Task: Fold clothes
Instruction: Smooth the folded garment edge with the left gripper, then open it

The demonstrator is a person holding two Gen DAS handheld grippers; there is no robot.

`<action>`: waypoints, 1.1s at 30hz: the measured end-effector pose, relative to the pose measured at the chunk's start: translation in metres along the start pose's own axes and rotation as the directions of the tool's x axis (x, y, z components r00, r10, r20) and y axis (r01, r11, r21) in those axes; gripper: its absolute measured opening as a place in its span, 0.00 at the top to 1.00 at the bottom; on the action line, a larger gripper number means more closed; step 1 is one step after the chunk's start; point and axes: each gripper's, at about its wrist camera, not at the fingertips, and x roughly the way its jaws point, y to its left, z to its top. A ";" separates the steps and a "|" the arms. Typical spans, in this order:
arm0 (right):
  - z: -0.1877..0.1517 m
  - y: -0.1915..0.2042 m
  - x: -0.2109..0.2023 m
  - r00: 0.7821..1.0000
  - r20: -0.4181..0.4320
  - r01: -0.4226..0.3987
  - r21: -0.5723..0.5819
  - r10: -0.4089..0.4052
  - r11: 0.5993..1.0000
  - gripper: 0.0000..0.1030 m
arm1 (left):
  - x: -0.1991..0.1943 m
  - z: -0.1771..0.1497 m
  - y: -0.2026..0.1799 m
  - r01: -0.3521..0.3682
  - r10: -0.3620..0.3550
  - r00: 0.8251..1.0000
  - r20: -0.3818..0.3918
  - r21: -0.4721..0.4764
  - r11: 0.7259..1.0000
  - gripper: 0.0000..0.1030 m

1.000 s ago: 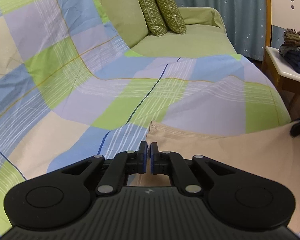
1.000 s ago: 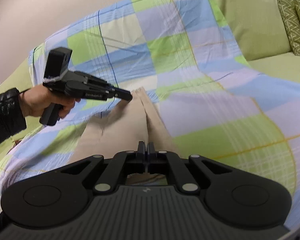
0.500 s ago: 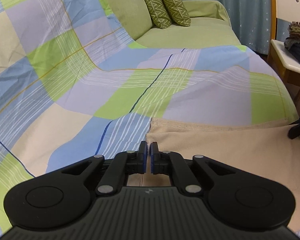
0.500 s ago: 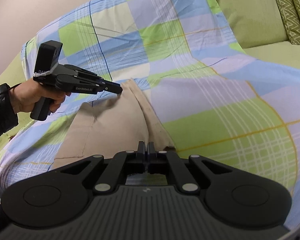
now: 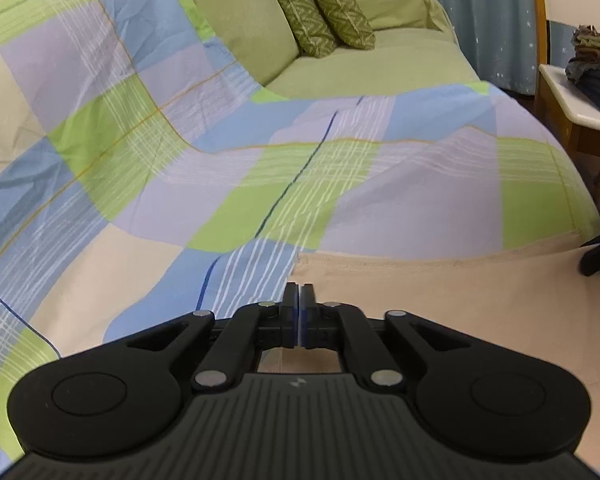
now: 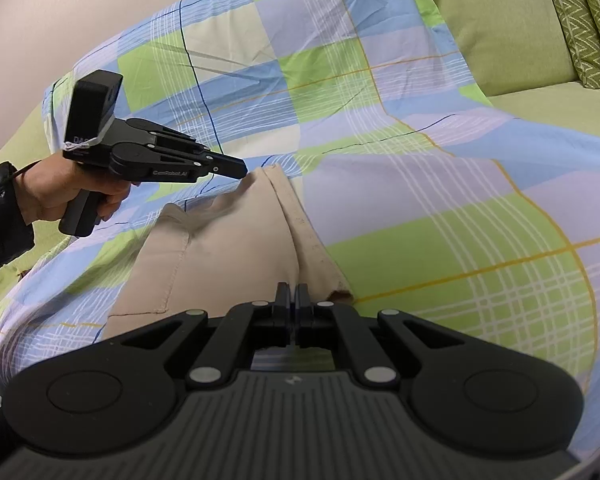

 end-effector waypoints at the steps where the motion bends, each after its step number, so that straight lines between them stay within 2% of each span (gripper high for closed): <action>1: 0.000 0.000 0.000 1.000 -0.001 -0.001 0.000 0.001 1.000 0.99 | 0.003 -0.001 0.001 0.004 -0.004 1.000 -0.006 -0.004 1.000 0.94; 7: -0.001 -0.001 -0.001 1.000 -0.005 -0.004 0.001 0.004 1.000 0.99 | 0.011 -0.005 0.004 0.010 -0.010 1.000 -0.011 -0.021 1.000 0.92; 8: -0.001 -0.001 -0.001 1.000 -0.006 -0.005 0.001 0.005 1.000 0.99 | 0.011 -0.005 0.004 0.012 -0.012 1.000 -0.008 -0.026 1.000 0.80; 9: -0.001 -0.001 -0.001 1.000 -0.006 -0.005 0.002 0.005 1.000 0.99 | 0.010 -0.005 0.004 0.015 -0.015 1.000 -0.005 -0.031 0.999 0.58; 10: -0.001 -0.001 -0.001 1.000 -0.007 -0.006 0.002 0.006 1.000 0.99 | 0.010 -0.005 0.005 0.010 -0.010 1.000 -0.001 -0.036 0.999 0.51; 11: -0.001 -0.001 0.000 1.000 -0.007 -0.006 0.002 0.006 1.000 0.99 | 0.010 -0.006 0.005 0.005 -0.005 1.000 0.003 -0.040 0.999 0.49; 13: -0.002 -0.001 0.000 1.000 -0.008 -0.006 0.002 0.006 1.000 0.99 | 0.011 -0.005 0.006 0.018 -0.018 1.000 0.003 -0.042 0.999 0.53; 14: -0.002 -0.001 -0.001 1.000 -0.008 -0.006 0.003 0.006 1.000 0.99 | 0.011 -0.005 0.005 0.032 -0.032 0.999 0.001 -0.039 0.999 0.68; 15: -0.001 -0.001 -0.001 1.000 -0.008 -0.005 0.003 0.005 1.000 0.99 | 0.012 -0.004 0.004 0.046 -0.046 0.999 -0.002 -0.035 0.998 0.98; 16: -0.002 -0.001 -0.001 1.000 -0.009 -0.005 0.001 0.005 1.000 0.99 | 0.012 -0.004 0.002 0.044 -0.044 0.999 -0.006 -0.025 0.999 1.00; 22: -0.001 0.001 -0.001 1.000 -0.011 -0.002 -0.001 0.002 1.000 0.99 | 0.016 -0.003 0.000 0.035 -0.035 0.999 -0.008 -0.013 0.999 1.00; 25: -0.001 0.002 -0.001 1.000 -0.011 -0.001 -0.001 0.001 1.000 0.99 | 0.018 -0.003 0.001 0.032 -0.033 0.999 -0.008 -0.014 0.999 0.87; 27: -0.001 0.002 -0.001 1.000 -0.011 -0.001 -0.001 0.001 1.000 0.99 | 0.019 -0.003 0.001 0.030 -0.031 1.000 -0.008 -0.014 0.999 0.69; 28: -0.001 0.002 0.000 1.000 -0.012 0.000 0.000 0.000 1.000 0.99 | 0.020 -0.003 0.001 0.030 -0.030 1.000 -0.007 -0.014 0.999 0.67; 31: -0.002 0.001 0.000 1.000 -0.016 -0.002 -0.002 0.002 1.000 0.99 | 0.024 -0.002 0.003 0.055 -0.055 0.998 -0.013 -0.022 0.998 0.70; 33: -0.002 0.000 0.001 1.000 -0.017 -0.003 -0.001 0.003 1.000 0.99 | 0.024 -0.001 0.001 0.072 -0.072 0.997 -0.016 -0.019 0.997 0.86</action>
